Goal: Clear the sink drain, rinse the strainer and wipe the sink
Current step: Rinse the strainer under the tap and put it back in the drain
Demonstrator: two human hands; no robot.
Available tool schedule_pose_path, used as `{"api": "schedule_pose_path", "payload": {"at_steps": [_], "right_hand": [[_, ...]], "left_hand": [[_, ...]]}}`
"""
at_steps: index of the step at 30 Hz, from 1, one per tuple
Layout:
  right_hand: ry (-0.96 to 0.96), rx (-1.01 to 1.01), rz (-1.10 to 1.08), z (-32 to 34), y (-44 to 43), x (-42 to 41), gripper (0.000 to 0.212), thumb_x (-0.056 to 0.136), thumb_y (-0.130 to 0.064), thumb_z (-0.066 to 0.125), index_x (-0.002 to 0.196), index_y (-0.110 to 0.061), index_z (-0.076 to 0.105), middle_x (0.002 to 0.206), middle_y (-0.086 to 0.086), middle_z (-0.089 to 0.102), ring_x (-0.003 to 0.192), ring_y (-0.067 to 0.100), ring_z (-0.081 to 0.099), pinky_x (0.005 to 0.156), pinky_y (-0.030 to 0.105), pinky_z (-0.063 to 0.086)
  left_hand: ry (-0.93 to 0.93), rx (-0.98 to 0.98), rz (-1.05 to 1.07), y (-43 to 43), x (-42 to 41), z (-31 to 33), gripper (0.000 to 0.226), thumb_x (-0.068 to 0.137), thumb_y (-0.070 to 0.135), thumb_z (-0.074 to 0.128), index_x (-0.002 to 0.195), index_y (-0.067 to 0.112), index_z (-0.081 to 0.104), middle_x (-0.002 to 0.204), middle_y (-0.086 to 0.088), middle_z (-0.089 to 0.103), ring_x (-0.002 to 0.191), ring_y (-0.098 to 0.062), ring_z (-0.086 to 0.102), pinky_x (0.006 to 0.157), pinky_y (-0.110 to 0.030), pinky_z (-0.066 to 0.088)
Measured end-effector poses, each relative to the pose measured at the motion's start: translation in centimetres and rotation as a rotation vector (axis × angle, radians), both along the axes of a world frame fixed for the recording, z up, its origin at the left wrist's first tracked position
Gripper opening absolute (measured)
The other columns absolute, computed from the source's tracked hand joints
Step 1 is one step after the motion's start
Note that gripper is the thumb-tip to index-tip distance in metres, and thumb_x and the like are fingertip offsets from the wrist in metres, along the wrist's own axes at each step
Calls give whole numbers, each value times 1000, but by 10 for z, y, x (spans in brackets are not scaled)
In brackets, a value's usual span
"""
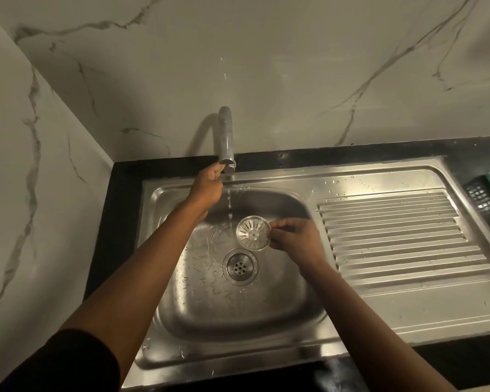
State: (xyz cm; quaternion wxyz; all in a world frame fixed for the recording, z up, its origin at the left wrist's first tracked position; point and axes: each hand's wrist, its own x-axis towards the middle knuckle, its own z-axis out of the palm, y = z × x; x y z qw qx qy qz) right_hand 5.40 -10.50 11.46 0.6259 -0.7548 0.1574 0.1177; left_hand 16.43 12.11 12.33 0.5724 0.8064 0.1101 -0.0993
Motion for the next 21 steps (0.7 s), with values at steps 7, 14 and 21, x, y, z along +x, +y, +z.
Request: {"api": "schedule_pose_path", "payload": {"at_steps": [7, 14, 21], "right_hand": [[-40, -50, -7, 12, 0, -1, 18, 86, -4, 81, 76, -19, 79, 74, 1, 79, 68, 17, 79, 60, 23, 62], [-64, -110, 7, 21, 5, -5, 15, 87, -4, 79, 81, -17, 80, 72, -2, 79, 64, 14, 77, 60, 22, 61], [-98, -215, 38, 26, 14, -12, 9, 87, -6, 79, 86, -15, 79, 72, -1, 79, 62, 13, 77, 60, 23, 62]], "left_hand": [[12, -43, -38, 5, -34, -5, 61, 102, -2, 54, 158, 22, 46, 166, -2, 45, 151, -18, 43, 120, -35, 40], [75, -249, 104, -2, -106, -6, 14, 100, 16, 70, 112, 13, 77, 104, -9, 81, 98, -26, 76, 86, -33, 64], [99, -286, 106, -3, -141, -1, 21, 92, 9, 79, 112, 2, 79, 87, -20, 82, 71, -25, 78, 68, -29, 66]]}}
